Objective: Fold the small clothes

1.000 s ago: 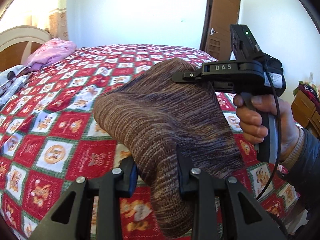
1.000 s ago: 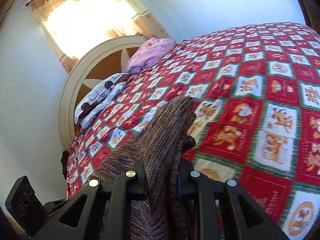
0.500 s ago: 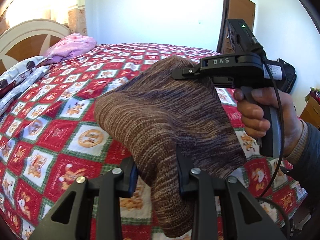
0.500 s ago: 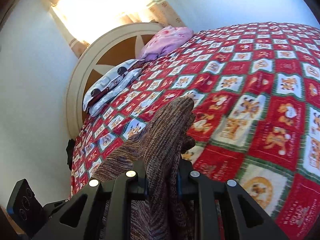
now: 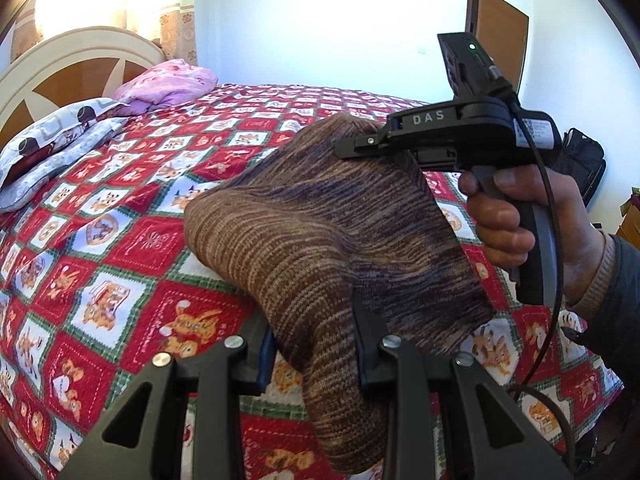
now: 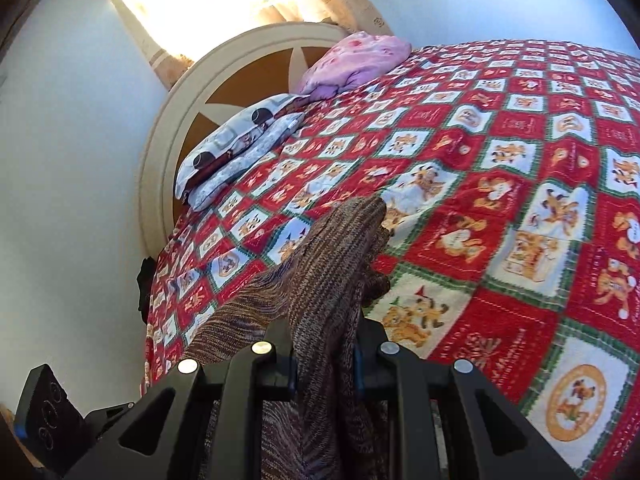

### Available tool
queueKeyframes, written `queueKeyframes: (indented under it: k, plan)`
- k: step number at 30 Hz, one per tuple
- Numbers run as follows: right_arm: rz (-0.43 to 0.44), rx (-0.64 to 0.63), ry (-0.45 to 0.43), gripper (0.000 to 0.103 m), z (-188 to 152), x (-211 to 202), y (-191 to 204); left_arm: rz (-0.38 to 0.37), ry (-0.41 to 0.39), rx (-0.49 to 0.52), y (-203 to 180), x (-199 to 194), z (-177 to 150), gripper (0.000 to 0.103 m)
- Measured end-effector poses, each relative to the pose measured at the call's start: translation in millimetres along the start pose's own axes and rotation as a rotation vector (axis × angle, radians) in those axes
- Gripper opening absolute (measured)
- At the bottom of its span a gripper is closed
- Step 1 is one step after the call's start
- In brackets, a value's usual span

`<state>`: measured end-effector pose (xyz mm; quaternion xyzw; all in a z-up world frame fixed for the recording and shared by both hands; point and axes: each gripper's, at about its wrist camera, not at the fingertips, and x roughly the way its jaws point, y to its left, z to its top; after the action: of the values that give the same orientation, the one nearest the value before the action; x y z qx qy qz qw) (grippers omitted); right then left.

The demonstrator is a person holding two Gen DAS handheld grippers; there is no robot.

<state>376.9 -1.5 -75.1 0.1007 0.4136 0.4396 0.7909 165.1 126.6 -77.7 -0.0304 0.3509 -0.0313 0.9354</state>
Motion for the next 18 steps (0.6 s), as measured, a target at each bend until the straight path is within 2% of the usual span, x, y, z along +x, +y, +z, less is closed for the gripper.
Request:
queueKeyframes:
  k: [18]
  plan:
    - [-0.034, 0.000, 0.089, 0.020, -2.1, 52.2, 1.3, 0.059, 0.035, -0.019, 17.3, 10.2, -27.0, 0.032]
